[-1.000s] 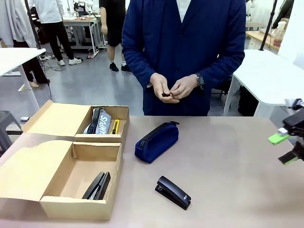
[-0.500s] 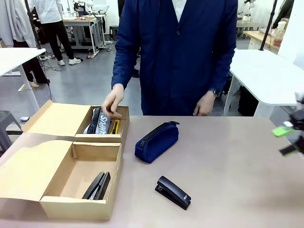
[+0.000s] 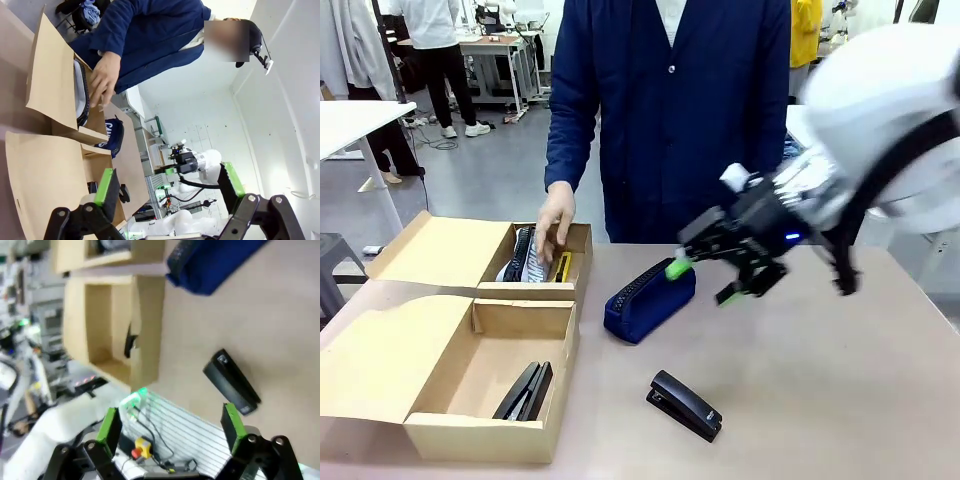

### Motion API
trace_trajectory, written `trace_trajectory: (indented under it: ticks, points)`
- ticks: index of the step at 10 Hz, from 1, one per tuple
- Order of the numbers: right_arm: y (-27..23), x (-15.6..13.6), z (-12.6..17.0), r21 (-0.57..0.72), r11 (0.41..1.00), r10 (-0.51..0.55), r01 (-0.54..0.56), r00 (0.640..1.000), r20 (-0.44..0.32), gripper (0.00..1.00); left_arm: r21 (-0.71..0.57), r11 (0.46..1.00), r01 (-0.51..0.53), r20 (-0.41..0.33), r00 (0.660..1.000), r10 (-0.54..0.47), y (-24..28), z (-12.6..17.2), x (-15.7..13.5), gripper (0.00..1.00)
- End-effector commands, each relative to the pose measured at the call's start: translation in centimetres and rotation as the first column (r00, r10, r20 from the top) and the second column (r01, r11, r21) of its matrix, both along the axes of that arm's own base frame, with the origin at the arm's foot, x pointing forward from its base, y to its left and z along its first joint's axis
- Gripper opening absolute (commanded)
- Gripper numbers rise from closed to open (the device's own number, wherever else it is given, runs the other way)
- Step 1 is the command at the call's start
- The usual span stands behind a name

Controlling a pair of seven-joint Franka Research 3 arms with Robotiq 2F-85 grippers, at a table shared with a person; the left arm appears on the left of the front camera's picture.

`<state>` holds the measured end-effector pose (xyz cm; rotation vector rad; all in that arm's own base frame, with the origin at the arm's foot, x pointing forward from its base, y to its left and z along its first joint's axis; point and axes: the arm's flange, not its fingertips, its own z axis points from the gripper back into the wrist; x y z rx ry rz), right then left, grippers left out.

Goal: Place items inside the box.
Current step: Pick up a Pencil pouch or Stapler and place it inside the Mailer Box closest to the robot.

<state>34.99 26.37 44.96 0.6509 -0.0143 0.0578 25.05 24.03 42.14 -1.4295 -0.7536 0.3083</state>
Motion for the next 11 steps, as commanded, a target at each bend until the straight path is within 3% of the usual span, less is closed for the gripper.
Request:
trace_trajectory:
  ticks: [1, 2, 3, 4, 5, 6, 7, 8, 9, 10, 11]
  points:
    - [-2.0, 2.5, -0.4, -0.056, 0.998, 0.000, -0.005, 0.997, -0.075, 1.00, -0.003, 1.000, -0.006, 0.030, 1.000, 0.006, -0.3, 0.1, -0.2, 1.00]
    - [0.0, 0.0, 0.0, 0.000, 1.000, 0.000, 0.000, 1.000, 0.000, 1.00, -0.003, 1.000, -0.006, 0.030, 1.000, 0.006, -0.3, 0.1, -0.2, 1.00]
    - [0.9, 1.1, -1.5, -0.045, 0.999, -0.007, 0.005, 0.999, -0.036, 1.00, -0.003, 1.000, -0.006, 0.030, 1.000, 0.006, -0.3, 0.1, -0.2, 1.00]
    - [1.1, -0.3, -0.5, -0.062, 0.974, 0.215, -0.218, 0.975, -0.051, 1.00, -0.003, 1.000, -0.006, 0.030, 1.000, 0.006, -0.3, 0.1, -0.2, 1.00]
    - [3.1, 1.6, -0.3, -0.114, 0.716, 0.698, -0.688, 0.709, 0.101, 1.00, -0.003, 1.000, -0.006, 0.030, 1.000, 0.006, -0.3, 0.1, -0.2, 1.00]
    - [4.1, 4.1, -0.4, -0.133, 0.439, 0.886, -0.889, 0.402, 0.232, 1.00, -0.003, 1.000, -0.006, 0.030, 1.000, 0.006, -0.3, 0.1, -0.2, 1.00]
    - [4.7, 6.2, -0.4, -0.221, 0.164, 0.937, -0.961, 0.081, 0.341, 1.00, -0.003, 1.000, -0.006, 0.030, 1.000, 0.006, -0.3, 0.1, -0.2, 1.00]
    - [5.1, 7.9, -0.7, -0.432, 0.012, 0.904, -0.902, -0.175, 0.391, 1.00, -0.003, 1.000, -0.006, 0.030, 1.000, 0.006, -0.3, 0.1, -0.2, 1.00]
    - [5.5, 8.5, -0.9, -0.509, -0.116, 0.824, -0.853, -0.369, 0.430, 1.00, -0.003, 1.000, -0.006, 0.030, 1.000, 0.006, -0.3, 0.1, -0.2, 1.00]
    - [5.5, 7.8, -0.7, -0.495, -0.146, 0.800, -0.856, -0.397, 0.451, 1.00, -0.003, 1.000, -0.006, 0.030, 1.000, 0.006, -0.3, 0.1, -0.2, 1.00]
    - [5.4, 6.9, 0.3, -0.303, 0.204, 0.939, -0.931, 0.099, 0.328, 1.00, -0.003, 1.000, -0.006, 0.030, 1.000, 0.006, -0.3, 0.1, -0.2, 1.00]
